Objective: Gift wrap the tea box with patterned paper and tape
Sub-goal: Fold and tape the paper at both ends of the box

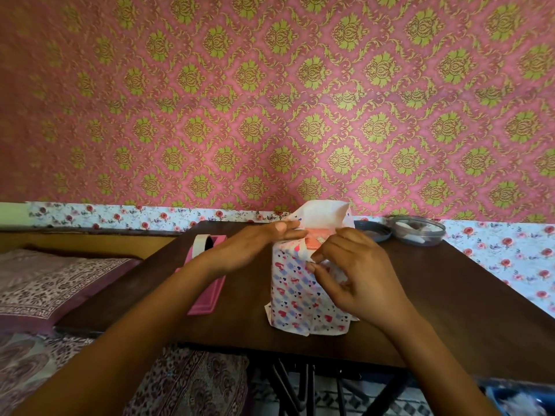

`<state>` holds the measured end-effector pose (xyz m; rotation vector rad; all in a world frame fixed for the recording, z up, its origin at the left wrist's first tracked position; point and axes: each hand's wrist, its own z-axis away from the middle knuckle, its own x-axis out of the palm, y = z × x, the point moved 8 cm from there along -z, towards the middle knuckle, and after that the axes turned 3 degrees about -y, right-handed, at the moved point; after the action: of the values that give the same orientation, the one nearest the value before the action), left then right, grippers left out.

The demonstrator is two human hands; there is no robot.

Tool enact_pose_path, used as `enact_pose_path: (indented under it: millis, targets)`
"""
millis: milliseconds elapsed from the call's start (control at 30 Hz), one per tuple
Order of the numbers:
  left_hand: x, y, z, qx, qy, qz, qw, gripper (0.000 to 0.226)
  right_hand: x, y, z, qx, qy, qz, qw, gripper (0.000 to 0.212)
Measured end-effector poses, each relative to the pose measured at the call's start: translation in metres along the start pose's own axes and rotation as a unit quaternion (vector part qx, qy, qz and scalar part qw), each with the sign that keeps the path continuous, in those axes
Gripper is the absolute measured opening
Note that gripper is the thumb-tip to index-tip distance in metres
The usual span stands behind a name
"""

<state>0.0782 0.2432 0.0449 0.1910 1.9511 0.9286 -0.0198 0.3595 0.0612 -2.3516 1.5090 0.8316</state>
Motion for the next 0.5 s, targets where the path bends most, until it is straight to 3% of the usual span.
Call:
enact_pose_path:
  millis: [100, 200, 333, 500]
  targets:
    - [-0.003, -0.004, -0.007, 0.004, 0.036, -0.024, 0.999, 0.038, 0.003, -0.002, 0.000, -0.007, -0.012, 0.016, 1.000, 0.013]
    - [-0.004, -0.009, -0.009, -0.033, 0.021, 0.023, 0.999, 0.047, 0.005, -0.006, 0.001, -0.024, -0.032, 0.024, 0.999, 0.014]
    - [-0.005, 0.000, -0.010, -0.025, -0.009, -0.036, 0.999, 0.043, 0.005, -0.010, -0.001, -0.039, -0.056, 0.019, 0.998, 0.018]
    - [-0.006, 0.003, -0.008, -0.030, -0.020, -0.083, 0.996, 0.048, 0.000, -0.004, -0.009, -0.008, -0.051, -0.064, 0.997, 0.030]
